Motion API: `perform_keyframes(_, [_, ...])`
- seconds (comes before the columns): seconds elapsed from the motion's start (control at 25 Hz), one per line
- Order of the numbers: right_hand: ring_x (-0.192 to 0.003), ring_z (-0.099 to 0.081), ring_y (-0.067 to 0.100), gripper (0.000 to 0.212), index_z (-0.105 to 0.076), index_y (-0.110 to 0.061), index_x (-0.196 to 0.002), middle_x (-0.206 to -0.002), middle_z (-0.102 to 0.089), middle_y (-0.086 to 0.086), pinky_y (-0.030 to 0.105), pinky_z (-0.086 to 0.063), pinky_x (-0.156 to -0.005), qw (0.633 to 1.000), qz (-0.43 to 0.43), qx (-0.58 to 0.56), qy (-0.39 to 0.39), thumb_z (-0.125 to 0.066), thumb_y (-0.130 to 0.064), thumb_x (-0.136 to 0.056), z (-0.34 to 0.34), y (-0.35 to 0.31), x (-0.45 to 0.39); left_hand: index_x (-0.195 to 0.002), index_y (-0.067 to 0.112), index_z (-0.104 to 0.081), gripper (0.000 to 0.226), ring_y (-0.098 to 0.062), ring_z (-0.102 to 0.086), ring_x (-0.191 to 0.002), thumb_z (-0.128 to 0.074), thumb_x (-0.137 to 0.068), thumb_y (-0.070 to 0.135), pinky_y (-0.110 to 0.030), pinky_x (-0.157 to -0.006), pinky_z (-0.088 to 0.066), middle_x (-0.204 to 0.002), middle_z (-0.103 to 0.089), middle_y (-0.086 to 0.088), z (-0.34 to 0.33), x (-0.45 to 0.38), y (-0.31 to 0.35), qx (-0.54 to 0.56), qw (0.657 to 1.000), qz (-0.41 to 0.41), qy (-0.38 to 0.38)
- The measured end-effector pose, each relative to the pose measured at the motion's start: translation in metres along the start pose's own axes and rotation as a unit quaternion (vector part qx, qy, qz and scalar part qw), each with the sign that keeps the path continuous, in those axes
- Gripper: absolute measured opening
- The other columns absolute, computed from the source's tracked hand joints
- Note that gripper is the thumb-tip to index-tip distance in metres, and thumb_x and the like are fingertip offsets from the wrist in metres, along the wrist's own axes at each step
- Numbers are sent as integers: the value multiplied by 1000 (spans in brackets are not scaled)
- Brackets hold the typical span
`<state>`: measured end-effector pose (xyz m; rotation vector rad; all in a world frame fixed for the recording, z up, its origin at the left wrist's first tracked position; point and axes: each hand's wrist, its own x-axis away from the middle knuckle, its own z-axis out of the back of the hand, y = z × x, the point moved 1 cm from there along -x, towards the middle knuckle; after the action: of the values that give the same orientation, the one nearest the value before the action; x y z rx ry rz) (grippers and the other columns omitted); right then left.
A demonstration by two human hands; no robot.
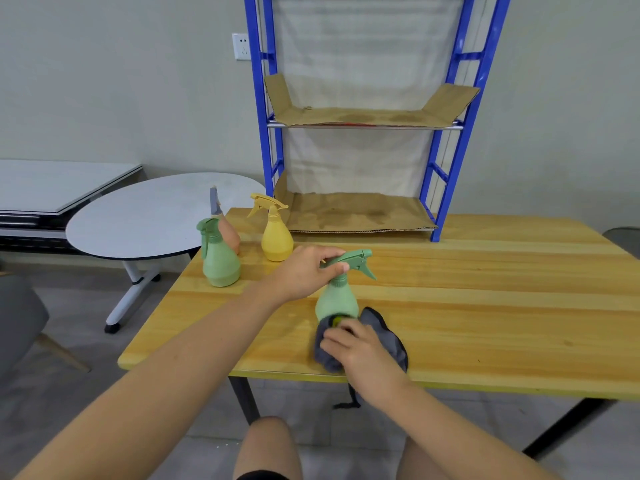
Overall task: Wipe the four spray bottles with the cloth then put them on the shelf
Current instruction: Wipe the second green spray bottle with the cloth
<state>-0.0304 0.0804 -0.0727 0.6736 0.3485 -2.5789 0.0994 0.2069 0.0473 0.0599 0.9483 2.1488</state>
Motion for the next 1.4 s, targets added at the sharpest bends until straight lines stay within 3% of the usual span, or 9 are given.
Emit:
perform_keyframes(0.12, [-112, -47, 17, 51, -66, -20, -111, -119, -60, -10, 36, -50, -78, 999, -39, -10, 9, -76, 2, -66, 0, 5, 18, -145, 30, -50, 56, -10, -62, -113, -66, -94, 47, -28, -93, -51, -123, -65, 11, -14, 11, -12, 11, 999, 29, 7])
perform_keyframes(0.28, [-118, -48, 19, 33, -68, -20, -112, -123, -62, -8, 37, -48, -85, 994, -88, 17, 58, -56, -11, -82, 11, 16, 24, -157, 30, -19, 93, -5, -45, -136, -78, -86, 40, -33, -111, -45, -145, -48, 10, -45, 32, -44, 161, 975, 107, -107])
perform_keyframes(0.4, [-116, -53, 21, 50, -67, -24, -112, -123, -62, -8, 38, -52, -77, 992, -119, 27, 31, -76, 0, -69, 11, 22, 32, -154, 28, -31, 86, -3, -53, -128, -81, -84, 35, -38, -109, -48, -141, -54, 11, -50, 30, -50, 147, 975, 107, -130])
perform_keyframes(0.56, [-110, -56, 23, 60, -68, -13, -115, -121, -62, -1, 45, -54, -86, 981, -151, -26, 117, -68, 19, -64, 18, 18, 27, -141, 27, -49, 78, -11, -64, -114, -86, -75, 41, -38, -92, -59, -129, -62, 9, -54, 27, -46, 220, 964, 138, -55])
perform_keyframes(0.72, [-117, -55, 24, 58, -68, -5, -118, -124, -62, 5, 32, -43, -106, 961, -176, -57, 205, -63, 24, -68, 32, -3, 14, -128, 28, -55, 64, -19, -69, -97, -79, -73, 50, -38, -81, -59, -117, -67, -3, -68, 29, -30, 366, 912, 183, 34])
perform_keyframes(0.84, [-121, -52, 25, 54, -67, -6, -119, -127, -61, 4, 35, -42, -107, 972, -136, -53, 186, -64, 19, -72, 35, -18, 10, -127, 18, -50, 66, -20, -67, -89, -78, -74, 45, -35, -73, -55, -108, -66, -10, -73, 30, -19, 443, 870, 205, 69])
perform_keyframes(1.12, [-112, -55, 15, 59, -68, -1, -117, -119, -64, 6, 16, -37, -104, 944, -215, -72, 239, -65, 28, -66, 51, -1, 0, -129, 10, -53, 37, -28, -68, -97, -55, -97, 28, -42, -80, -54, -113, -69, -14, -54, 30, -14, 601, 758, 251, 35])
perform_keyframes(1.28, [-118, -52, 23, 52, -67, -5, -118, -126, -61, 3, 30, -42, -106, 976, -114, -47, 177, -66, 20, -72, 57, -21, -4, -128, 5, -55, 53, -26, -68, -96, -69, -86, 33, -41, -82, -54, -108, -71, -15, -50, 31, -17, 559, 800, 217, 27])
perform_keyframes(1.4, [-114, -54, 21, 55, -67, -4, -117, -122, -62, 4, 22, -38, -105, 960, -172, -56, 212, -65, 22, -69, 60, -3, -10, -126, 2, -58, 60, -25, -70, -92, -77, -79, 35, -38, -77, -57, -102, -73, -13, -50, 27, -16, 534, 814, 221, 59])
